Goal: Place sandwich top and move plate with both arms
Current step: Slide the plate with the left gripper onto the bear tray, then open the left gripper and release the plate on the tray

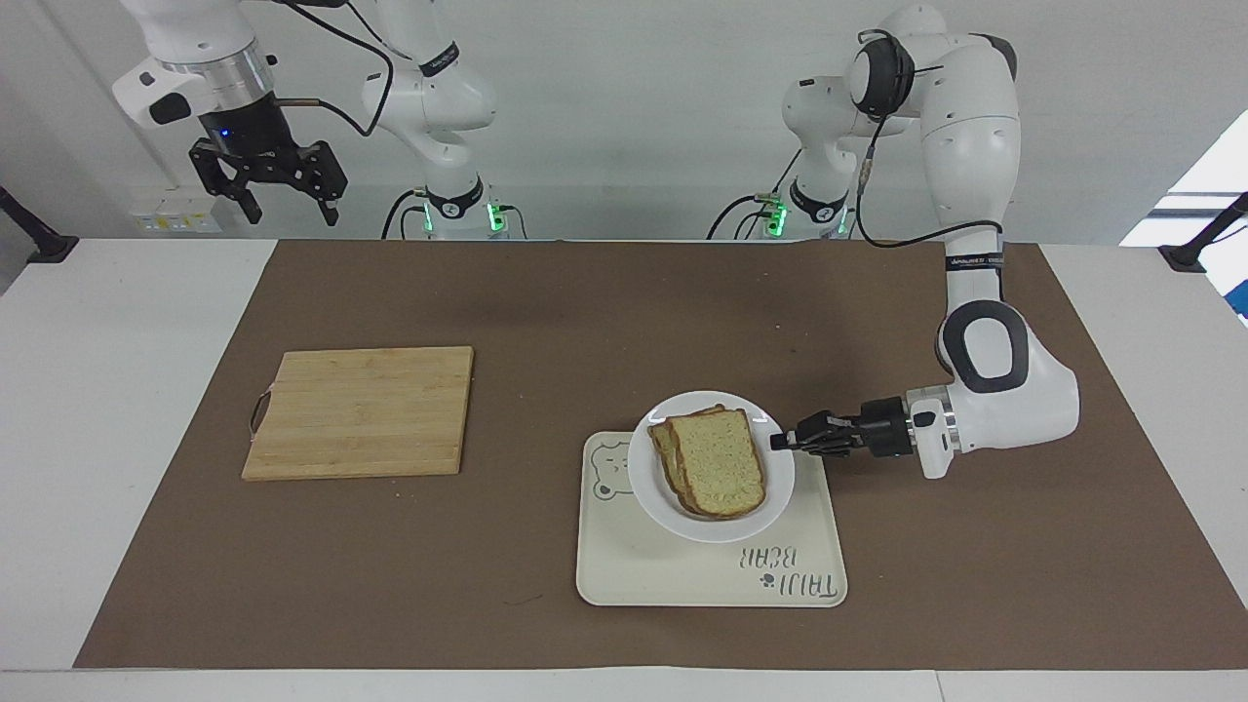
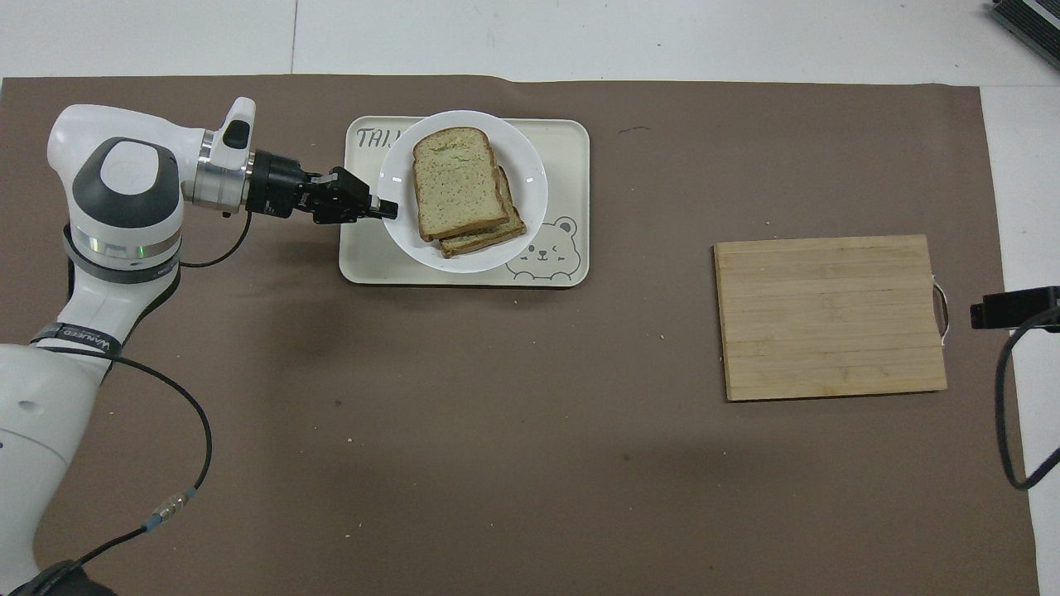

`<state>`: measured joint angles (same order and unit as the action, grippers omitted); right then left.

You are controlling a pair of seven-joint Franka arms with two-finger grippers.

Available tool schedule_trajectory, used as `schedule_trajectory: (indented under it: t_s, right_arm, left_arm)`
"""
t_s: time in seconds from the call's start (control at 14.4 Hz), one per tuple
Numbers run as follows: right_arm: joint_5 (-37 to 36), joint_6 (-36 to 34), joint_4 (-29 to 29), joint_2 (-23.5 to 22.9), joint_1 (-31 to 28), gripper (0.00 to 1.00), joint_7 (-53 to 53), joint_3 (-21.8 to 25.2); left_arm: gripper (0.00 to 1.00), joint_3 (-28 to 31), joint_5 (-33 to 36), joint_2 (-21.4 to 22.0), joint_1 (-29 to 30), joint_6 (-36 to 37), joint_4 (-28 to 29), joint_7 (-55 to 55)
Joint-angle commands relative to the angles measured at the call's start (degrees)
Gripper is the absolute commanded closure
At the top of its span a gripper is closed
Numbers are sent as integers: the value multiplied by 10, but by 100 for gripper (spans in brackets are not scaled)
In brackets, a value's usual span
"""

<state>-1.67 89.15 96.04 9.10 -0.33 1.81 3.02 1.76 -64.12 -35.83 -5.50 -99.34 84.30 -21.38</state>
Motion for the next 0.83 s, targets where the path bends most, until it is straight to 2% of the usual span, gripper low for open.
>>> schedule_trajectory:
  t_s: [0.0,0.69,0.76]
  right_arm:
    - [1,-1,-1,2,-3,0,10,-1]
    - [1,-1,-1,2,-3,0,10,-1]
    - [1,-2,-1,2,-3,0,10,-1]
  left_arm:
    - [100,-6,6,-37,14,25,-48,13]
    - [100,-6,55,-46,-11,-19,-51,23]
    - [100,-6,55,-56,-11,-26,-53,23]
